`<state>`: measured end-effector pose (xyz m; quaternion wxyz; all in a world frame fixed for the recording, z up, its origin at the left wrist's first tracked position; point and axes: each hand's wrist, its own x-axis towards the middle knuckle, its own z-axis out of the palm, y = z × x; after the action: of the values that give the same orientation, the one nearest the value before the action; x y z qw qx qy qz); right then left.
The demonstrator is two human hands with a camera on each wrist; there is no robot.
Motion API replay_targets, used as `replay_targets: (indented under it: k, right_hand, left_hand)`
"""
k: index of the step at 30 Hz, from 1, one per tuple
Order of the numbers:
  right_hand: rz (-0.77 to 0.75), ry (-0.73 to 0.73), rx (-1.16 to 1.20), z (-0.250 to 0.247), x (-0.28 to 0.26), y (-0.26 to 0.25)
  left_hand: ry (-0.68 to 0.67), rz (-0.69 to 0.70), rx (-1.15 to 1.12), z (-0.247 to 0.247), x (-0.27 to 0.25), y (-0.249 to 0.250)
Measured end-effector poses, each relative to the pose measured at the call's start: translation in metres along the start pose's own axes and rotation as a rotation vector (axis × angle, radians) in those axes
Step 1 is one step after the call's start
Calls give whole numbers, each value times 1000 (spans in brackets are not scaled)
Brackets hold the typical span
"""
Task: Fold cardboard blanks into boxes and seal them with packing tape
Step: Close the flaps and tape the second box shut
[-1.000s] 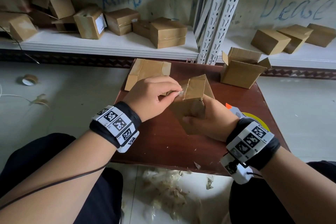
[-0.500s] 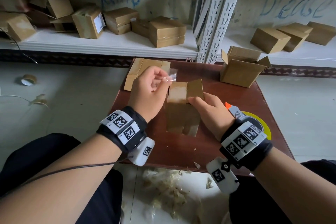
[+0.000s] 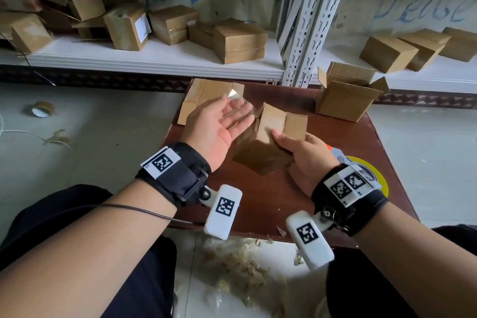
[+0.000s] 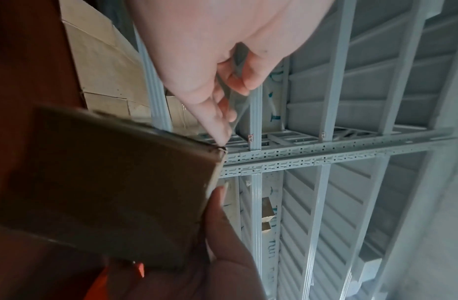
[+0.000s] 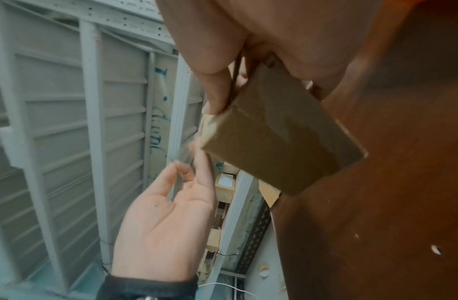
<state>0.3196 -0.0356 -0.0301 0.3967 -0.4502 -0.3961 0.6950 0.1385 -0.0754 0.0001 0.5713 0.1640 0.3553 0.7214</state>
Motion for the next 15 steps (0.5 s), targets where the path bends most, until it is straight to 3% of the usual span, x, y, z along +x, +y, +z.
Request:
replay_targets:
  k: [2,7,12,15]
  right_hand:
    - [28,14,-7,-2,6,8]
    - [59,125,-331,-2,11,23]
    - [206,21,-215,9,10,26]
    - [181,23,-296,6,16,36]
  left_hand:
    - [-34,-5,27,0,-1,-1]
    - [-26,-59,102,-3,-1,-12]
    - [153,-210,28,-18,14,-40]
    - [170,-277,-84,-18,14,-42]
